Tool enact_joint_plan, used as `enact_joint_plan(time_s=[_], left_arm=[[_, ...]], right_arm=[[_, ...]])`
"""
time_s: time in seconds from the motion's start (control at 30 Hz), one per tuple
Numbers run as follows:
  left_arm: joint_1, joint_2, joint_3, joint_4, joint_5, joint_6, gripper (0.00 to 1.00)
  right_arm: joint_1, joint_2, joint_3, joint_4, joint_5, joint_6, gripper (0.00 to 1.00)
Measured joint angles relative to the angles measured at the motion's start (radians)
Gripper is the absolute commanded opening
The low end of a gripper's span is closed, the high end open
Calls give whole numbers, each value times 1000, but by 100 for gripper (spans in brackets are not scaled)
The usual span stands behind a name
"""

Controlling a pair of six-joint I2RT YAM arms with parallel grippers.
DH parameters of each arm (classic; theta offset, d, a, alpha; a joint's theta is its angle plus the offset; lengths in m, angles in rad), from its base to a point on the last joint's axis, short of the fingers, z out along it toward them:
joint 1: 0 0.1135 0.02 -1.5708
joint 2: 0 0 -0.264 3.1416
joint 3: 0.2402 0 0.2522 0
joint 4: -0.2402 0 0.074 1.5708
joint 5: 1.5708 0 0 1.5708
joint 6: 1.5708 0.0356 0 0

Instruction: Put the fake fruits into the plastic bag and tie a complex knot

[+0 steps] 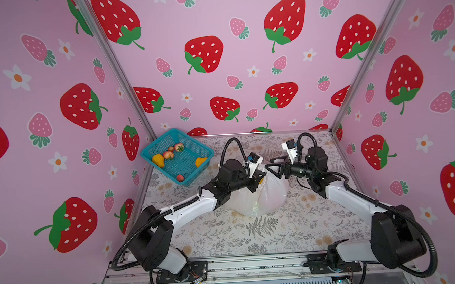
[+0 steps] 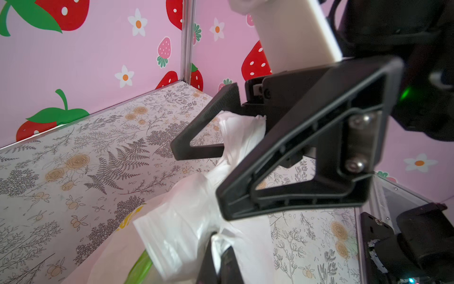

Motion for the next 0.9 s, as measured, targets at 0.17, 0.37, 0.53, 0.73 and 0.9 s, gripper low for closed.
enact_joint_plan(time_s=[0.17, 0.37, 0.53, 0.73, 0.9], left_arm=[[-7, 0, 0, 0, 2, 23, 5], [-15, 18, 0, -2, 2, 58, 5], [-21, 23, 0, -9, -3, 87, 10], [-22, 23, 0, -16, -21, 109, 15], [-23, 22, 0, -50, -29, 140, 32]], right_arm=[[15, 35, 0, 16, -17, 12, 71], [22, 53, 0, 30, -35, 7, 55], [24, 67, -3, 35, -43, -9, 32], [25, 68, -5, 37, -49, -29, 9], [25, 64, -5, 32, -52, -64, 0]])
